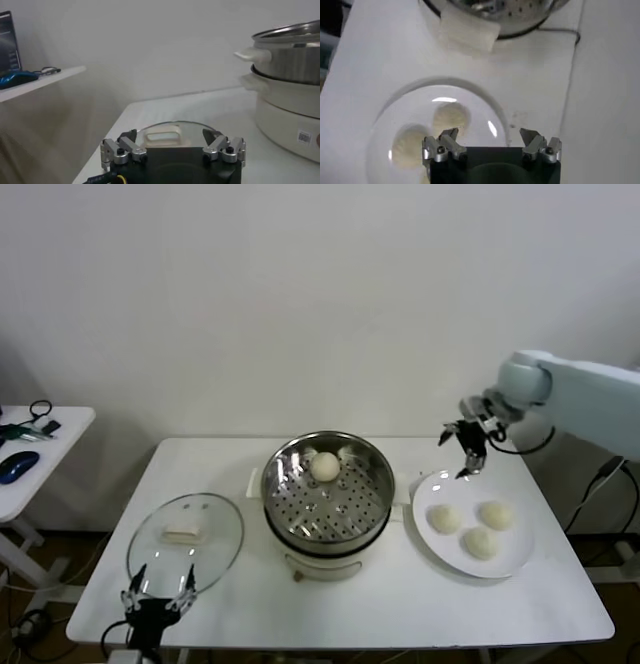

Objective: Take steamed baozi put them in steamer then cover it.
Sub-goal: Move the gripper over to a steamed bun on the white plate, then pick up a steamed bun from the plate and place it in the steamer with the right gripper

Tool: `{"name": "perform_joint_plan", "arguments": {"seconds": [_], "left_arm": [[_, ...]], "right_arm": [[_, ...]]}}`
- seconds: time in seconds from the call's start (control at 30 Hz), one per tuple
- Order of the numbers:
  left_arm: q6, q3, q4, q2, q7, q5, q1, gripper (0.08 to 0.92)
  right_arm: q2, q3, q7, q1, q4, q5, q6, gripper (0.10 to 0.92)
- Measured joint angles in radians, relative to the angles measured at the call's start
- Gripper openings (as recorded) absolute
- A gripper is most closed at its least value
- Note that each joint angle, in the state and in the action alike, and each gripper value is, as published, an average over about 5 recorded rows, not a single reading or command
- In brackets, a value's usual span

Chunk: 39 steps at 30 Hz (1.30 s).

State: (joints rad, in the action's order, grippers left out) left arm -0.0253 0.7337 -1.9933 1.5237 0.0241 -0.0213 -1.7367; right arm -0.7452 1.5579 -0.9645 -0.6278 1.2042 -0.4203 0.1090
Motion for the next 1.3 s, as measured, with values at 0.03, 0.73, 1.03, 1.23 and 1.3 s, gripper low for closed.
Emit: {"name": "perform_joint_plan", "arguments": {"seconds": [0.03, 0.73, 1.03, 1.23, 1.3], "left_arm": [[0.001, 0.000, 0.001, 0.000, 0.000, 0.000, 0.000, 0.823], [0.012, -0.003, 0.002, -0.001, -0.005, -0.004, -0.022, 0.823], [0.011, -0.004, -0.005, -0.002, -0.007, -0.006, -0.024, 0.823], [0.007, -0.003, -0.007, -0.004, -0.007, -0.010, -0.021, 0.823], [0.006, -0.003, -0.007, -0.004, -0.007, -0.010, -0.018, 0.823]], "right_arm": [[0.006, -0.013, 0.008, 0.024, -0.001, 0.002, 0.021, 0.823], [-0.014, -0.250, 0.105, 0.377, -0.058, 0.099, 0.211, 0.709], [-0.015, -0.284, 0.117, 0.407, -0.057, 0.123, 0.226, 0.586], [-0.010, -0.249, 0.103, 0.346, -0.040, 0.104, 0.217, 0.577], [-0.013, -0.212, 0.091, 0.292, -0.028, 0.082, 0.210, 0.577]]}}
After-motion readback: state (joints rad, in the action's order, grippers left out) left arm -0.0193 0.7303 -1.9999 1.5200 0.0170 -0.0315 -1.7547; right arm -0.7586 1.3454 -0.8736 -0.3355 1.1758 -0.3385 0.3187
